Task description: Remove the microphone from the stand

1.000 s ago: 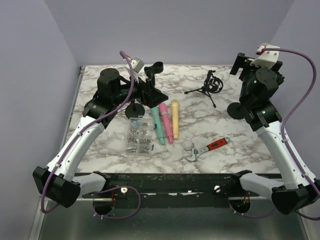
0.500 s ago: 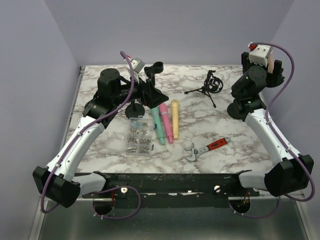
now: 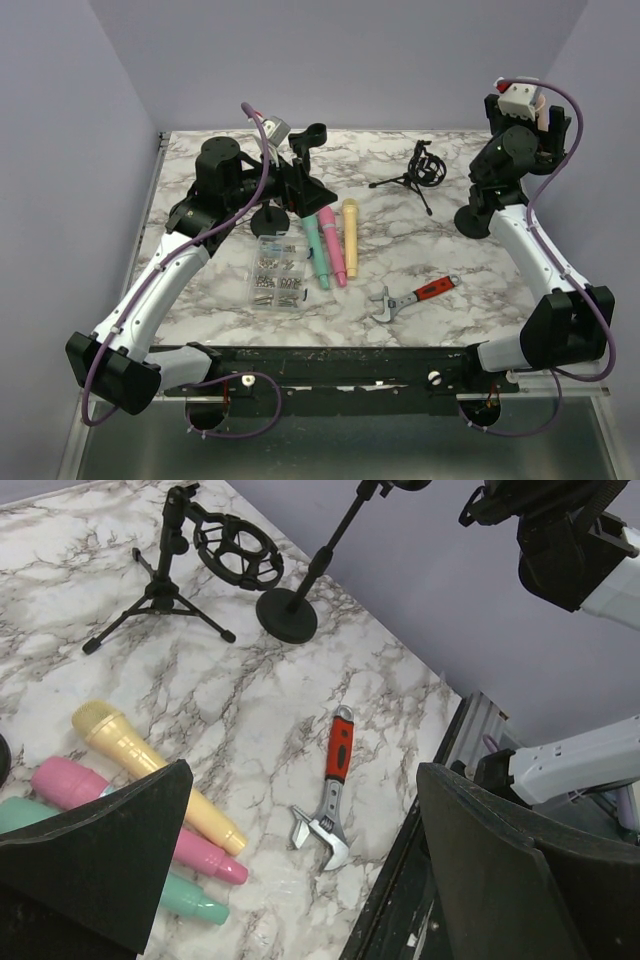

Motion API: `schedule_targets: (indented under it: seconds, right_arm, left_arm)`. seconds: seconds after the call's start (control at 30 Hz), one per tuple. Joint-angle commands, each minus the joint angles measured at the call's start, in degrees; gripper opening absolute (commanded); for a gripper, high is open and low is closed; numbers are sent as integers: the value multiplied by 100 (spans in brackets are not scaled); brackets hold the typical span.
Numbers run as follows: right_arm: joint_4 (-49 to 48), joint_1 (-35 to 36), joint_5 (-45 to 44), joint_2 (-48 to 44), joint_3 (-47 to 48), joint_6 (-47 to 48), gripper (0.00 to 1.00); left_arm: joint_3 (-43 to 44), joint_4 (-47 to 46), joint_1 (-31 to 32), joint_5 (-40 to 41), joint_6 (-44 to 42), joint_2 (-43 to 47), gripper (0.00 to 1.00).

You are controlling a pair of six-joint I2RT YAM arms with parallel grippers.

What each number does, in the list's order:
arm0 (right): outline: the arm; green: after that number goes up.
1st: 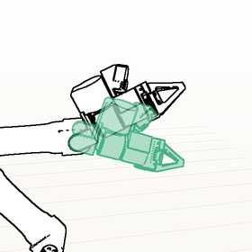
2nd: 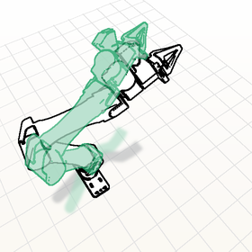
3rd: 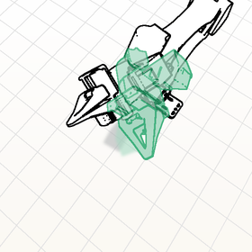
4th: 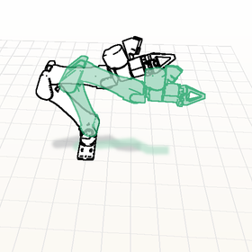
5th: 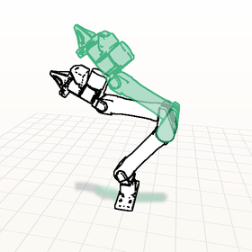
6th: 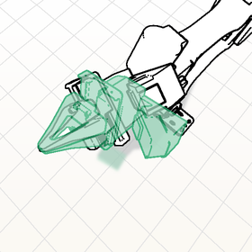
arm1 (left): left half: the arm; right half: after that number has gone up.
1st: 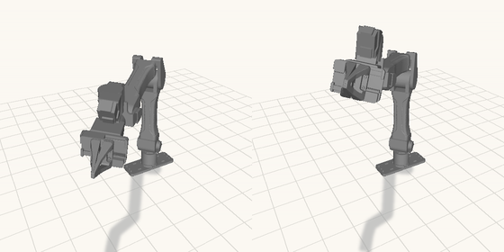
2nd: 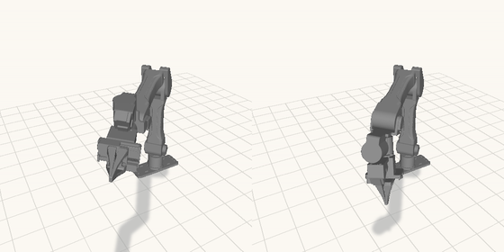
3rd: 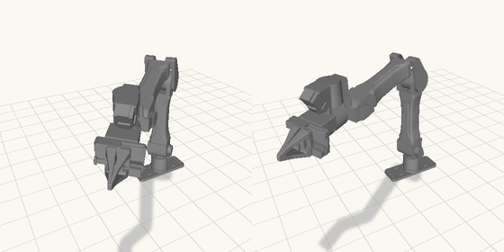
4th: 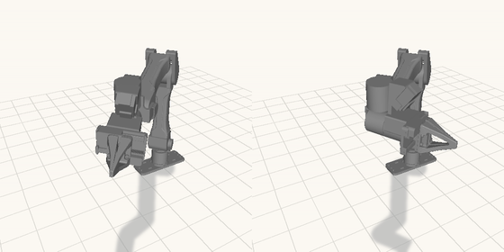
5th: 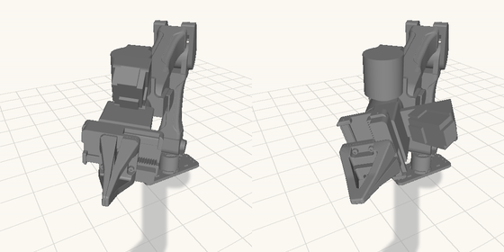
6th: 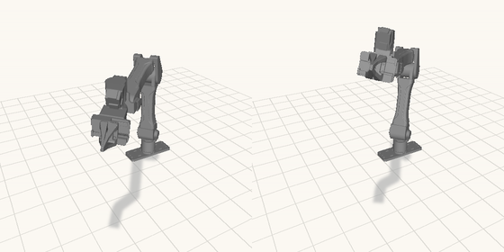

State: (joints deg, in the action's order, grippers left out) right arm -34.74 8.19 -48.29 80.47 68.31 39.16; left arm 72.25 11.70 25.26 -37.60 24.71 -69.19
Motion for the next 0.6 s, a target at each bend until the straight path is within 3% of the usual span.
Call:
schedule_targets:
  seconds: [0.0,0.1,0.4,0.57]
  right_arm:
    - [-634,-83,215,123,-126,286,98]
    - [-730,-94,297,139,-200,356,95]
    - [-837,-92,424,381,-102,507,65]
    - [-853,-91,505,344,-143,540,55]
  left_arm:
    - [47,-25,42,-72,-98,-77,99]
    - [48,-28,44,-72,-90,-128,98]
    - [43,-23,37,-67,-107,-200,99]
    - [46,-24,41,-65,-107,-217,99]
